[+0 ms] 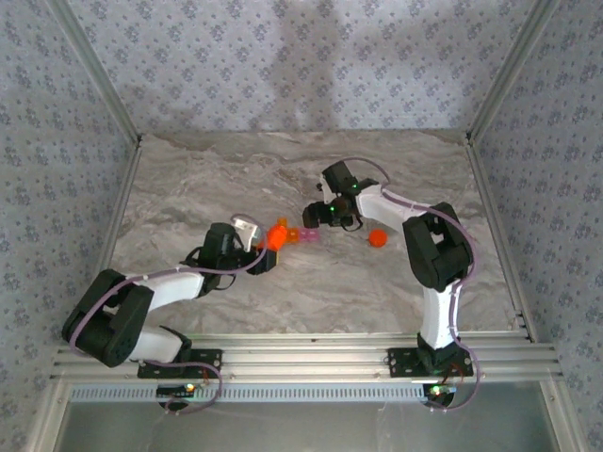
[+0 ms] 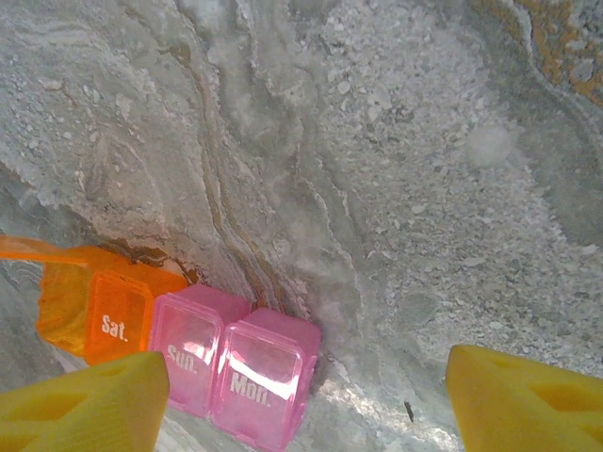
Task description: Sort the pills into containers
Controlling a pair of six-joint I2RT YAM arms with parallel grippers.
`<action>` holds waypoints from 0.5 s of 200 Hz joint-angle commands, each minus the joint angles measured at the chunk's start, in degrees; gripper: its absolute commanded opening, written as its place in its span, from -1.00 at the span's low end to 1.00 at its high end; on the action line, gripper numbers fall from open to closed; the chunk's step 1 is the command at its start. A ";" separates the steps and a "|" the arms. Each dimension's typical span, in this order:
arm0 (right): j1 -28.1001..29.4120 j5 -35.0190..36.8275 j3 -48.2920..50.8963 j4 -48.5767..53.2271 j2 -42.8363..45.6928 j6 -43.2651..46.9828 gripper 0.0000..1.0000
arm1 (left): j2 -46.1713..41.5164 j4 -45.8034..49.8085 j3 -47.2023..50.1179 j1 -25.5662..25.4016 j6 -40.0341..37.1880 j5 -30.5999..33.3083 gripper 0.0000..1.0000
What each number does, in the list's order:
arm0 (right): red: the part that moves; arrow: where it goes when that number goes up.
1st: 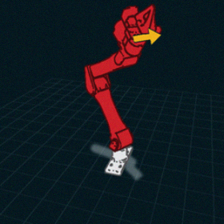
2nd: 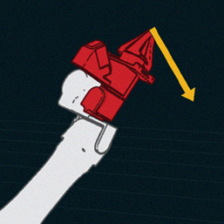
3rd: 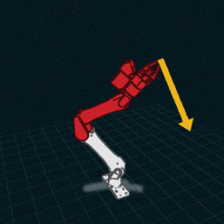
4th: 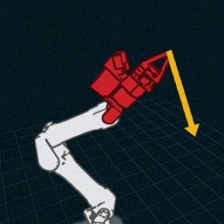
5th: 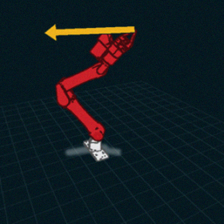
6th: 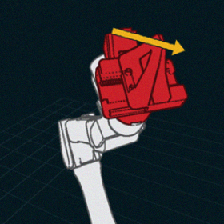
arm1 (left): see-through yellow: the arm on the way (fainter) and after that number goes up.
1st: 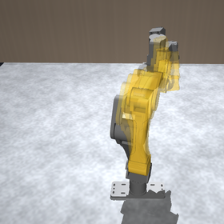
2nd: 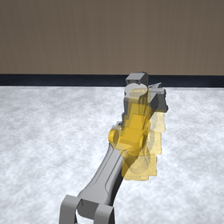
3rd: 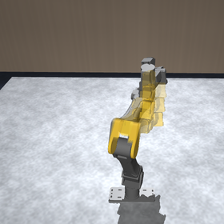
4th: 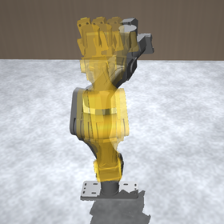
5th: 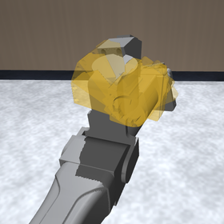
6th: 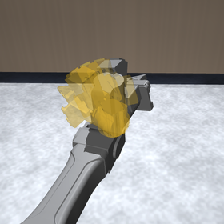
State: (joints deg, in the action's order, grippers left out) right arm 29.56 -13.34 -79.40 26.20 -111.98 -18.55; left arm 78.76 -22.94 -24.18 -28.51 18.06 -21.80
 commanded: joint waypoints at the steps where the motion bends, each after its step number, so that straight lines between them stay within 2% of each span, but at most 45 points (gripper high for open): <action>1: 0.44 0.12 -2.21 2.01 -1.79 0.87 0.58 | 0.91 -1.94 -0.34 0.23 -0.35 -0.53 -1.00; 100: 1.56 1.61 -3.93 3.39 -4.47 0.10 0.57 | 0.34 3.63 -2.29 2.04 -1.05 -1.22 -1.00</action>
State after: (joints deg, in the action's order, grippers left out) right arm 30.50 -12.84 -81.12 27.59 -115.50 -18.57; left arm 79.72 -20.62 -24.69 -26.98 18.02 -21.80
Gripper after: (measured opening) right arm 0.786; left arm 0.528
